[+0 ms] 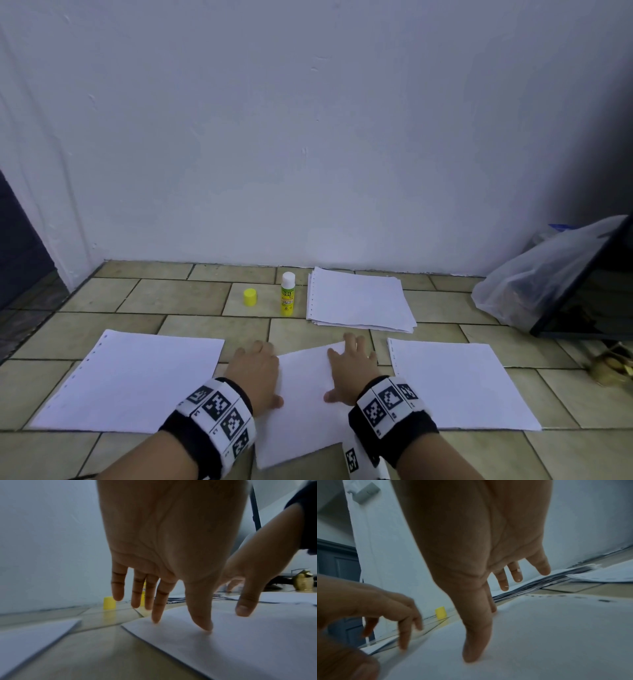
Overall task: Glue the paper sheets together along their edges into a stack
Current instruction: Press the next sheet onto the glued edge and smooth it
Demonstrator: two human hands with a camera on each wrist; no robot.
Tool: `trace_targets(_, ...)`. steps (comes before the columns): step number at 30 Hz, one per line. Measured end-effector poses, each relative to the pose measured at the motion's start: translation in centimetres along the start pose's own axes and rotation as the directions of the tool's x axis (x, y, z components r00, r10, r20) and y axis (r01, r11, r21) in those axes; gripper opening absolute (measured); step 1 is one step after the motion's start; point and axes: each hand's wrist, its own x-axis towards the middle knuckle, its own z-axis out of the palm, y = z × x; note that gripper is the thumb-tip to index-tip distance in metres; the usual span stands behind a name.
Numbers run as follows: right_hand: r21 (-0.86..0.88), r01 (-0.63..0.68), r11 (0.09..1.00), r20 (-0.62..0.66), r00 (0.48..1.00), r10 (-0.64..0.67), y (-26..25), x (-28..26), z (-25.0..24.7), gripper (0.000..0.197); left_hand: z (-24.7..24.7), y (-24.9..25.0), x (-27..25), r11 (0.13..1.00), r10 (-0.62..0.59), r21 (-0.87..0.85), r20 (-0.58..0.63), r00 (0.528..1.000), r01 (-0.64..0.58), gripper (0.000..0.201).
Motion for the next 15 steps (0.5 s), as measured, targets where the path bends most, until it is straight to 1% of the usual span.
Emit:
trace_targets(2,-0.063,0.006,0.998,-0.004,1.0,-0.006,-0.7,-0.1,-0.1,0.073,0.3,0.9,-0.2,0.991,0.095,-0.091,-0.035,0.995,-0.098,0.057)
trace_targets(4,-0.057,0.031,0.998,0.016,0.999,-0.03,-1.4,-0.1,-0.1,0.07,0.4,1.4,-0.5,0.974,0.166,-0.157,-0.009,0.986,-0.165,0.053)
trace_targets(7,0.075,0.086,0.993,0.038,0.995,-0.089,-2.5,-0.2,-0.1,0.06,0.0,1.2,-0.9,0.978,0.145,-0.157,0.022,0.989,-0.14,0.042)
trace_targets(9,0.145,0.129,0.981,0.005,0.991,-0.131,-3.3,-0.1,0.2,0.056,-0.4,1.1,-0.8,0.985,0.115,-0.137,0.04,0.993,-0.109,0.038)
trace_targets(10,0.162,0.152,0.975,-0.016,0.988,-0.151,-3.7,0.0,0.3,0.055,-0.5,1.0,-0.7,0.988,0.099,-0.119,0.039,0.994,-0.094,0.039)
trace_targets(11,0.174,0.174,0.969,-0.03,0.985,-0.171,-4.0,0.2,0.5,0.055,-0.5,1.0,-0.6,0.992,0.078,-0.101,0.032,0.996,-0.074,0.045)
trace_targets(12,0.18,0.193,0.965,-0.031,0.981,-0.19,-4.3,0.3,0.7,0.056,-0.3,0.8,-0.5,0.995,0.051,-0.09,0.026,0.998,-0.048,0.057)
trace_targets(15,0.178,0.237,0.955,0.039,0.968,-0.247,-5.1,0.6,1.0,0.073,1.6,0.3,0.2,0.992,-0.005,-0.128,0.059,0.998,0.013,0.104)
